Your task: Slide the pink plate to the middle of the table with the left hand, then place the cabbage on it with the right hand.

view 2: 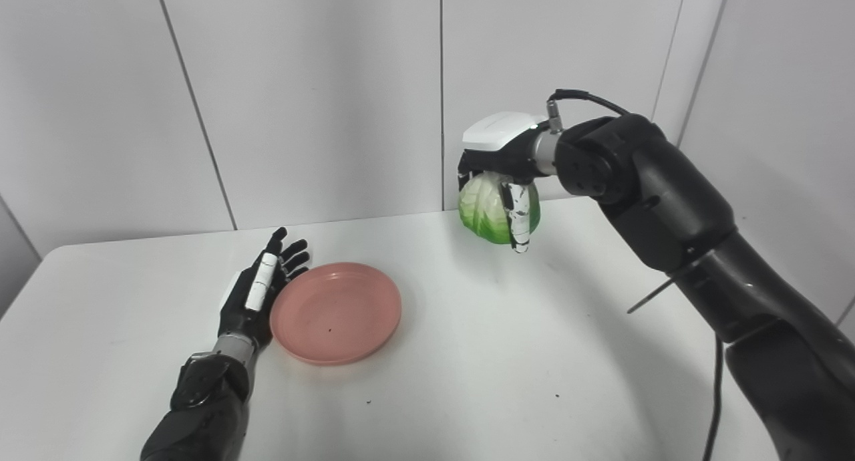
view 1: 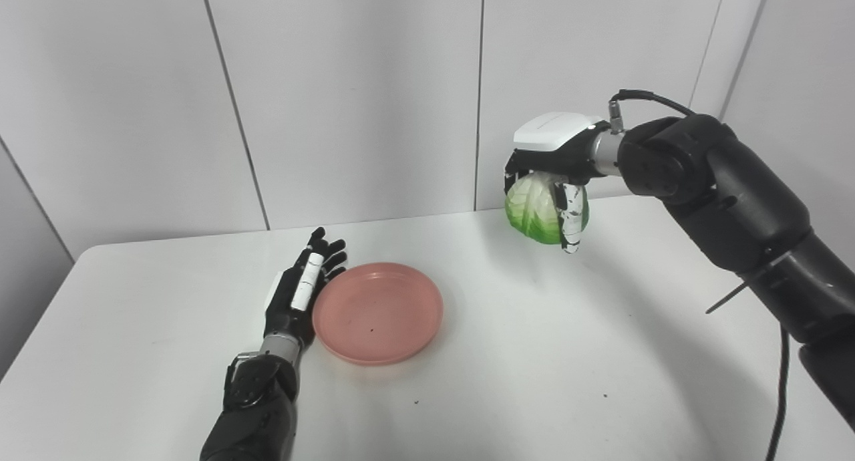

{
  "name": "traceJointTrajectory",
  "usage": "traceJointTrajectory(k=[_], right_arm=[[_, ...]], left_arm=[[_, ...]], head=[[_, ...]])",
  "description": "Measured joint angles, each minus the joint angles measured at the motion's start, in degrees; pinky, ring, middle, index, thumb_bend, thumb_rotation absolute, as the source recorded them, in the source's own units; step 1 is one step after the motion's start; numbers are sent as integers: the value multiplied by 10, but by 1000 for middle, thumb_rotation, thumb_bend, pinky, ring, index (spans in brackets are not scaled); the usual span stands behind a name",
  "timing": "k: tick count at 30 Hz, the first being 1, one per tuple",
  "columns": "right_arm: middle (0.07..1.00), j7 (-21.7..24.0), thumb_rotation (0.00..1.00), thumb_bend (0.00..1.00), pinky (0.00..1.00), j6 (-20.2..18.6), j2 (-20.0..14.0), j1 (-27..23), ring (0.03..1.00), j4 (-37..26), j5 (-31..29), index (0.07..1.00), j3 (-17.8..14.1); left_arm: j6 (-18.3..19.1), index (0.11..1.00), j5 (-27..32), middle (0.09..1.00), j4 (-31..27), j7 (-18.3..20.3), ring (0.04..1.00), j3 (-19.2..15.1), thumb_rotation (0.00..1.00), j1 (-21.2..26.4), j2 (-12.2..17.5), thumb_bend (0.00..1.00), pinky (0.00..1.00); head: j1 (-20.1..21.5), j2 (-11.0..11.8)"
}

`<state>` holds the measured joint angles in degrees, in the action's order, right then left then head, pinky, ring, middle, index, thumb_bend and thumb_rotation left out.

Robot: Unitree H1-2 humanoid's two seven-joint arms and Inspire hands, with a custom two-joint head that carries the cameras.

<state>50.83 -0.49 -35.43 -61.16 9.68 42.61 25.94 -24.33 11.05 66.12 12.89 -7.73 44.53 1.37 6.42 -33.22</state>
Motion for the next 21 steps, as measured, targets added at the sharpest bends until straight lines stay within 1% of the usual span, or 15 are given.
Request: traceJointTrajectory(k=[4, 6, 9, 11, 14, 16, 17, 18, 19, 21], right_arm=[[511, 0, 0, 529, 405, 0, 32, -13, 451, 7, 3, 464, 8], [512, -1, 0, 529, 408, 0, 48, -20, 452, 17, 3, 464, 9], [495, -15, 0, 531, 391, 4, 73, -30, 436, 49, 3, 476, 13], [518, -23, 0, 528, 421, 6, 85, -33, 472, 68, 4, 463, 17], [520, -29, 0, 528, 429, 11, 101, -37, 479, 89, 5, 462, 27], [475, -38, 0, 531, 373, 16, 113, -39, 427, 105, 3, 484, 31], [469, -46, 0, 532, 362, 22, 119, -42, 419, 114, 3, 487, 32], [477, -50, 0, 532, 364, 27, 125, -43, 422, 122, 3, 485, 33], [499, -57, 0, 530, 387, 35, 132, -45, 444, 131, 3, 474, 35], [513, -68, 0, 529, 403, 39, 143, -48, 459, 139, 2, 467, 38]], left_arm=[[0, 946, -2, 860, -3, -7, 882, 1, 781, 0, -3, 965, 857], [0, 947, -3, 859, -7, -11, 885, 2, 782, -1, -7, 965, 852], [0, 948, -8, 861, -15, -16, 893, 5, 790, -4, -8, 957, 833], [1, 950, -12, 867, -18, -18, 899, 6, 796, -5, -9, 932, 824], [3, 952, -13, 876, -23, -21, 910, 7, 805, -7, -10, 905, 818], [4, 947, -14, 879, -27, -27, 921, 8, 793, -8, -11, 940, 818], [5, 944, -14, 878, -28, -29, 922, 8, 791, -9, -11, 953, 819], [5, 939, -14, 874, -29, -30, 914, 9, 788, -10, -11, 960, 819], [6, 937, -14, 873, -29, -31, 910, 9, 785, -10, -12, 962, 818], [6, 938, -14, 874, -30, -32, 909, 9, 783, -10, -14, 955, 823]], head=[[-17, 1], [-17, 1], [-27, 1], [-37, 3], [-43, 4], [-51, 4], [-57, 4], [-59, 4], [-61, 4], [-62, 6]])
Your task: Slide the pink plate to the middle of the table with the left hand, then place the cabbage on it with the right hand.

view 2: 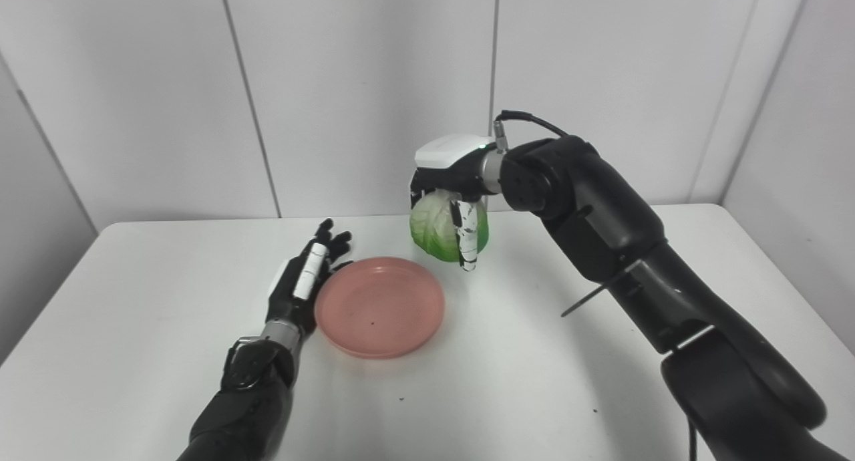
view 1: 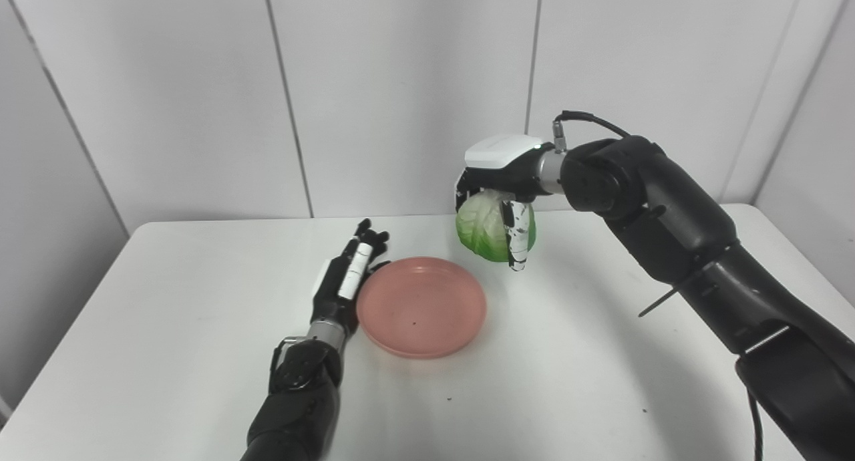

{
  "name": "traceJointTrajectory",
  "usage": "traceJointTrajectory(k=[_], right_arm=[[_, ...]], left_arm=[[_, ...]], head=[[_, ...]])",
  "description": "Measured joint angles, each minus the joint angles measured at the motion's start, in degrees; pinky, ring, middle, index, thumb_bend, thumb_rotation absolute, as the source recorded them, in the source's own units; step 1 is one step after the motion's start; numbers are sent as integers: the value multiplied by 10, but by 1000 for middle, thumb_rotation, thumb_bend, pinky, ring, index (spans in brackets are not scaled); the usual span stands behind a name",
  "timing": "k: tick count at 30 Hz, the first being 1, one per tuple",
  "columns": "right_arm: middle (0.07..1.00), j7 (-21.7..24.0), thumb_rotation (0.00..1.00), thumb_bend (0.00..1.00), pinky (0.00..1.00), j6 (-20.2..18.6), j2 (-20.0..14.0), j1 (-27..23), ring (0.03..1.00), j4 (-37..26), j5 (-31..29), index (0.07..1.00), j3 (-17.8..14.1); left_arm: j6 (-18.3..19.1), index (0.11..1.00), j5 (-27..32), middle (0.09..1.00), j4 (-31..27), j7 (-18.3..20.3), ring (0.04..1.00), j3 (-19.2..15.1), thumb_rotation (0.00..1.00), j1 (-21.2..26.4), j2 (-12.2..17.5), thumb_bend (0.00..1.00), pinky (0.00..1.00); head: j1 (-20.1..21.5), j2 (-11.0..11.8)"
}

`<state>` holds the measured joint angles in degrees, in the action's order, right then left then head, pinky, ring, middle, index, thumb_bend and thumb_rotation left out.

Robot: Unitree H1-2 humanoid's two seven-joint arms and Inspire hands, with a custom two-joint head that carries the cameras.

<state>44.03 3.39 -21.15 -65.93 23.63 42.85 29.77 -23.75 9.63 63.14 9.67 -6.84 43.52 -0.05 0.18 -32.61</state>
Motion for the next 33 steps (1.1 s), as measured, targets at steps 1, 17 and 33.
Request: traceJointTrajectory(k=[1, 17, 33], right_arm=[[520, -2, 0, 528, 416, 5, 4, -2, 468, 4, 0, 462, 2], [528, -32, 0, 518, 454, 29, 73, -17, 471, 85, 0, 444, 23], [532, -94, 0, 517, 465, 73, 84, -4, 468, 122, 5, 451, 50]], left_arm=[[0, 939, 0, 875, 0, -1, 908, 0, 783, 0, -1, 945, 831], [3, 927, 3, 860, -6, 1, 910, -9, 789, -2, -7, 952, 895], [5, 925, 3, 869, -9, 1, 915, -12, 852, -3, -8, 967, 891]], head=[[0, 0], [4, 1], [7, -6]])
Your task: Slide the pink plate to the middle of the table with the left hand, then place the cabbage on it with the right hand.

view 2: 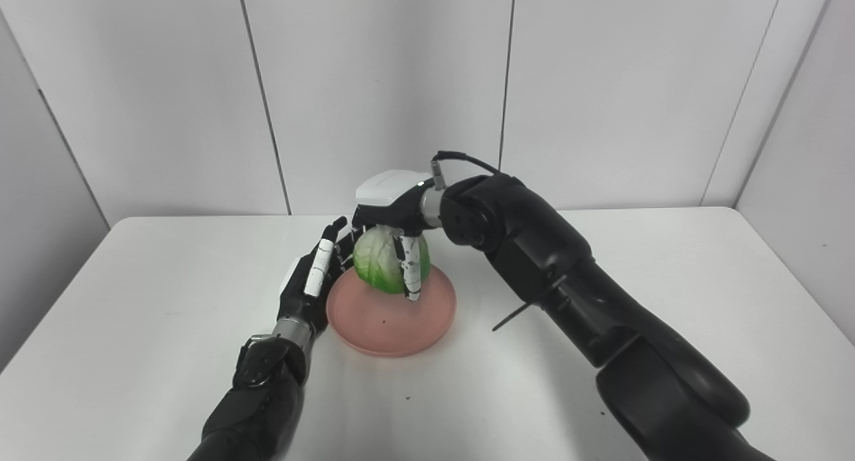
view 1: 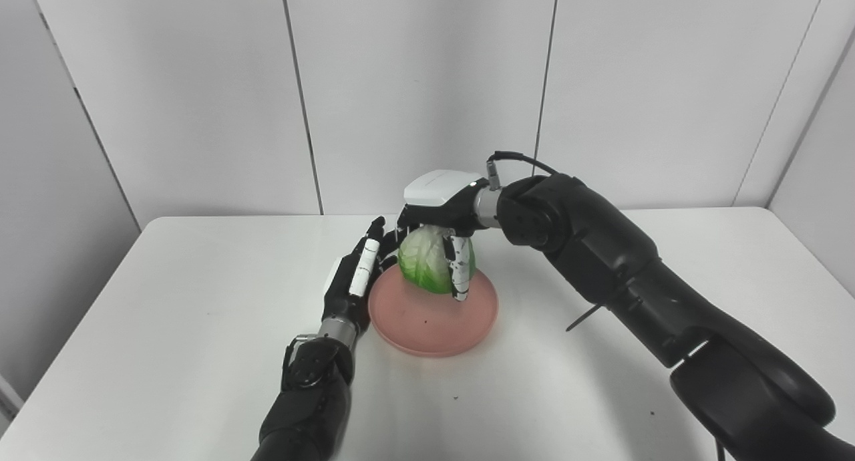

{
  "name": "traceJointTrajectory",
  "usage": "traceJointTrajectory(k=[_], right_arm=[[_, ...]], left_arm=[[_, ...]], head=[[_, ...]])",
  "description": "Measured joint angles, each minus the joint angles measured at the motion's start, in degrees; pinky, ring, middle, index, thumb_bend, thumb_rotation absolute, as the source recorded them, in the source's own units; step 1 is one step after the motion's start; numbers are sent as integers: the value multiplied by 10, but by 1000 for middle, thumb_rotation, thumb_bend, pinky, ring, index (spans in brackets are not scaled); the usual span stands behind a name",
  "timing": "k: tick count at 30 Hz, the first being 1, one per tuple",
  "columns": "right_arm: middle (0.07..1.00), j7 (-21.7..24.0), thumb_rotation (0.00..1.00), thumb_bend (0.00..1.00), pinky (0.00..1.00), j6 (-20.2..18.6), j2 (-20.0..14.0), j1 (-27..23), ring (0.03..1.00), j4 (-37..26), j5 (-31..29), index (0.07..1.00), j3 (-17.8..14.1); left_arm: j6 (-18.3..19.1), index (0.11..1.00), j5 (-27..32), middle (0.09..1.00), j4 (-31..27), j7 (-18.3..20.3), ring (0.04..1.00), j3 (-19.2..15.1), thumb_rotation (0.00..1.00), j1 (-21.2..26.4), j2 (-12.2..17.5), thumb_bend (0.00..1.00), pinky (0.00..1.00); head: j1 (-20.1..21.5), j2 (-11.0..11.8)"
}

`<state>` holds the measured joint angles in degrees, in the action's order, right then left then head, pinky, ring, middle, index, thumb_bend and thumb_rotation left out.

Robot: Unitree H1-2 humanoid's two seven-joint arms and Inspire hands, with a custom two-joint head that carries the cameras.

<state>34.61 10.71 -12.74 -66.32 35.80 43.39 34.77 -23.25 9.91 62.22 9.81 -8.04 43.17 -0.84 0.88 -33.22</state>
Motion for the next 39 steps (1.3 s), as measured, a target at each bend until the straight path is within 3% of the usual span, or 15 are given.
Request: traceJointTrajectory(k=[6, 8, 11, 13, 15, 17, 19, 23, 32, 35, 36, 37, 38, 39], right_arm=[[553, -9, 0, 514, 469, 0, 9, 10, 463, 20, 3, 457, 8], [507, -10, 0, 520, 499, 0, 13, 11, 462, 29, 2, 476, 10], [514, -11, 0, 519, 490, 0, 18, 17, 454, 31, 10, 476, 24], [671, -14, 91, 518, 542, 0, 22, 23, 611, 29, 18, 479, 31], [649, -19, 87, 520, 610, 0, 24, 31, 666, 28, 21, 479, 32], [556, -26, 14, 521, 532, 2, 27, 36, 568, 33, 21, 453, 32], [547, -35, 4, 521, 520, 8, 27, 39, 551, 44, 20, 448, 32], [496, -42, 0, 530, 565, 11, 26, 39, 604, 54, 20, 476, 31], [519, -66, 0, 521, 402, 11, 26, 40, 465, 54, 24, 470, 31], [570, -60, 66, 524, 457, 11, 26, 39, 522, 53, 25, 484, 33], [640, -50, 88, 792, 481, 11, 25, 39, 566, 53, 25, 597, 34], [751, -36, 125, 933, 569, 9, 25, 39, 698, 52, 25, 673, 35], [808, -31, 159, 967, 670, 8, 24, 39, 780, 51, 25, 708, 35], [867, -22, 216, 990, 849, 2, 24, 38, 873, 46, 26, 751, 34]], left_arm=[[0, 924, 0, 864, 0, -1, 909, 1, 847, 0, 0, 964, 880], [0, 926, 0, 869, 0, -2, 912, 1, 853, 0, 0, 968, 882], [-1, 928, 0, 869, 0, -2, 911, 2, 875, 0, -1, 978, 877], [-1, 928, 0, 871, 0, -2, 914, 3, 892, 0, -1, 979, 875], [-1, 920, 0, 851, 0, -2, 908, 3, 926, 0, -2, 953, 863], [-2, 917, 0, 848, 1, -3, 905, 3, 956, 0, -2, 951, 852], [-3, 915, -1, 850, 1, -4, 903, 4, 962, 0, -2, 959, 844], [-3, 910, -1, 847, 1, -5, 899, 5, 959, 0, -2, 964, 843], [-4, 917, 0, 864, 3, -4, 899, 3, 930, 0, -2, 987, 861], [-4, 907, 0, 859, 4, -3, 903, 2, 923, 1, -2, 987, 860], [-4, 901, 0, 856, 4, -3, 901, 2, 924, 1, -2, 986, 849], [-4, 897, 0, 853, 5, -3, 895, 2, 926, 1, -2, 984, 839], [-4, 899, 0, 855, 5, -3, 894, 2, 927, 1, -2, 985, 838], [-4, 905, 0, 859, 5, -4, 893, 3, 926, 1, -2, 987, 840]], head=[[2, 0], [2, 0], [3, -1], [3, -1], [3, -1], [3, -1], [3, -1], [7, -4], [9, -4], [10, -4], [10, -6], [10, -6], [9, -7], [9, -7]])
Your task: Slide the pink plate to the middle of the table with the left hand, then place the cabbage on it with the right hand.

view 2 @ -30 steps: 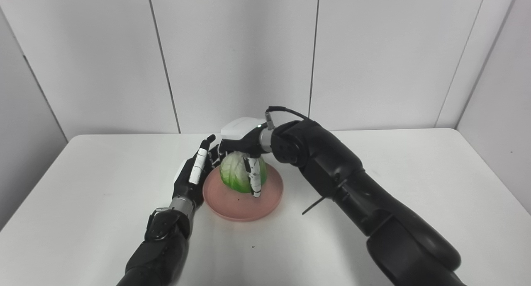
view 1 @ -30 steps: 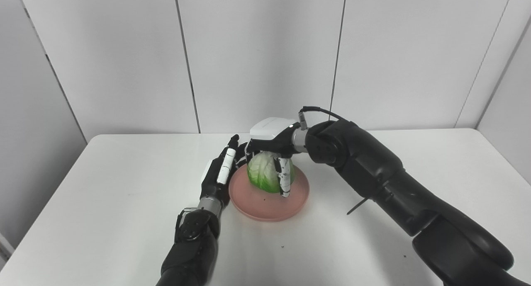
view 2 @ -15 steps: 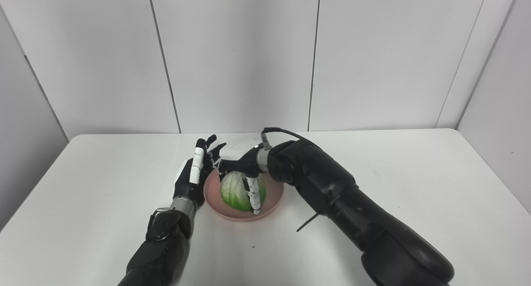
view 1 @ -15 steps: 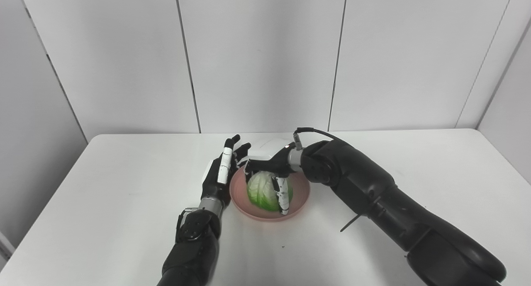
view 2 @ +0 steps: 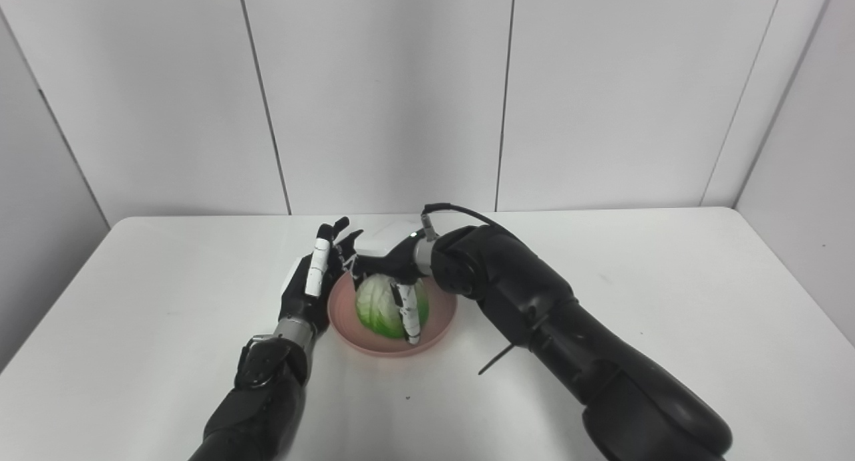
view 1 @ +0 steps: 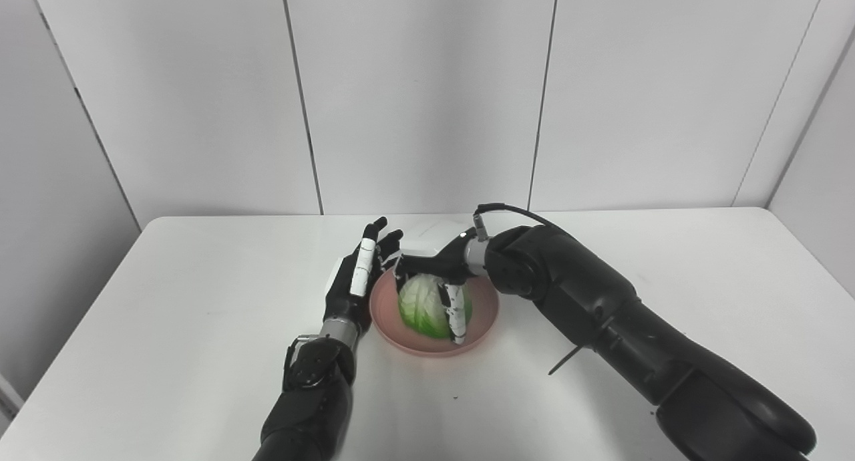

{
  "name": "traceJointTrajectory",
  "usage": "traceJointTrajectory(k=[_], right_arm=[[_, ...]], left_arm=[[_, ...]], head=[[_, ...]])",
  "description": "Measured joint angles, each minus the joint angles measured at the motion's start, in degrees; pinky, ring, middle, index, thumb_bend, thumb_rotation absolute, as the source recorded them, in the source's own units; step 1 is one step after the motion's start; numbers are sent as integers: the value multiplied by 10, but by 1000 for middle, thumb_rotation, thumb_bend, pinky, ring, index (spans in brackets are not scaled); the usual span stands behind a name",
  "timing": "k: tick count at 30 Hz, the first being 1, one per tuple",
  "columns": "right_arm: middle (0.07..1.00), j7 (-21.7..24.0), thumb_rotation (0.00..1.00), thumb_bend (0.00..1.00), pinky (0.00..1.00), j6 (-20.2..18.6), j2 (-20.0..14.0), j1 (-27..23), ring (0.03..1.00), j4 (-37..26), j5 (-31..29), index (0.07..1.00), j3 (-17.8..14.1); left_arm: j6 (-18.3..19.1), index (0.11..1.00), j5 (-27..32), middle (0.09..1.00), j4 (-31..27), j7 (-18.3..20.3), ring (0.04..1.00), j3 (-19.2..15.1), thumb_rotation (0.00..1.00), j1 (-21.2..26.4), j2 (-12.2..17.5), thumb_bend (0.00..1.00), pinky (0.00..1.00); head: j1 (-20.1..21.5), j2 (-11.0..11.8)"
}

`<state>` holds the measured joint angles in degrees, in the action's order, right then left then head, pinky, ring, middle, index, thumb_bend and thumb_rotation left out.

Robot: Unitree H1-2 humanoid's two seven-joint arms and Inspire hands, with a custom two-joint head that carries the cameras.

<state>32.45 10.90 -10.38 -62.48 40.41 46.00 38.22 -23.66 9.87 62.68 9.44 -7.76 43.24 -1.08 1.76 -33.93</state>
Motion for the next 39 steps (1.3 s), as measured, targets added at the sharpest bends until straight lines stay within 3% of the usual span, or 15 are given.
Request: traceJointTrajectory(k=[1, 3, 7, 15, 18, 21, 22, 23, 25, 27, 29, 30, 34, 36, 39], right_arm=[[873, 8, 222, 993, 867, -6, -1, 0, 882, -4, 2, 755, 0], [930, 17, 361, 1000, 973, -17, -4, 0, 975, -15, 15, 816, 6], [978, 36, 518, 1000, 1000, -21, -6, -10, 1000, -15, 39, 845, 22], [1000, 54, 599, 1000, 1000, -22, -5, -18, 1000, -9, 45, 887, 26], [1000, 65, 582, 1000, 1000, -24, -5, -22, 1000, -9, 49, 913, 27], [1000, 74, 597, 1000, 1000, -25, -6, -25, 1000, -6, 44, 905, 22], [950, 73, 634, 1000, 1000, -25, -7, -25, 974, -4, 38, 866, 15], [920, 68, 664, 1000, 1000, -25, -9, -22, 953, -5, 31, 847, 0], [883, 20, 678, 1000, 863, -22, -17, -10, 925, -15, 3, 822, -50], [870, -32, 682, 1000, 808, -14, -29, -4, 896, -30, -38, 818, -102], [862, -57, 705, 1000, 777, -8, -38, -3, 866, -33, -82, 827, -148], [883, -63, 719, 1000, 831, -2, -42, -2, 889, -33, -106, 846, -167], [926, -43, 803, 1000, 879, 1, -44, 7, 932, -19, -223, 895, -234], [953, -38, 880, 1000, 939, 2, -34, 11, 967, 13, -277, 938, -265], [980, -67, 946, 1000, 990, 23, -14, 22, 987, 80, -329, 978, -306]], left_arm=[[0, 906, 0, 859, 0, 0, 893, 0, 926, 0, 0, 987, 841], [0, 923, 0, 867, 0, 0, 900, 1, 924, 0, 0, 997, 843], [0, 919, 0, 866, 0, 0, 899, 1, 919, 0, 0, 1000, 830], [1, 927, 0, 864, -4, -1, 905, 2, 923, -2, 0, 996, 833], [1, 913, 0, 864, -6, -1, 914, 1, 911, -2, 0, 1000, 838], [1, 917, 0, 864, -8, -1, 913, 1, 916, -3, 0, 1000, 824], [1, 920, 0, 856, -9, -1, 912, 1, 918, -3, 0, 991, 823], [1, 923, 0, 854, -10, -1, 914, 1, 919, -3, -1, 989, 828], [1, 920, 0, 860, -12, -1, 917, 1, 906, -3, -1, 999, 858], [1, 914, 1, 854, -13, 0, 911, -1, 895, -4, -1, 1000, 860], [2, 914, 1, 855, -13, 0, 913, -4, 889, -4, 0, 1000, 857], [3, 918, 2, 855, -13, 0, 918, -5, 889, -4, 0, 999, 856], [3, 912, 6, 852, -12, 3, 916, -7, 885, -4, 2, 1000, 855], [3, 912, 7, 852, -11, 5, 915, -7, 883, -4, 3, 1000, 856], [4, 912, 12, 852, -11, 6, 918, -7, 881, -3, 3, 1000, 857]], head=[[0, 0], [2, -1], [2, -1], [0, -2], [0, -3], [0, -3], [0, -3], [-3, -2], [-5, -3], [-6, -3], [-4, -3], [-2, -2], [-4, -2], [-4, -3], [-3, -3]])
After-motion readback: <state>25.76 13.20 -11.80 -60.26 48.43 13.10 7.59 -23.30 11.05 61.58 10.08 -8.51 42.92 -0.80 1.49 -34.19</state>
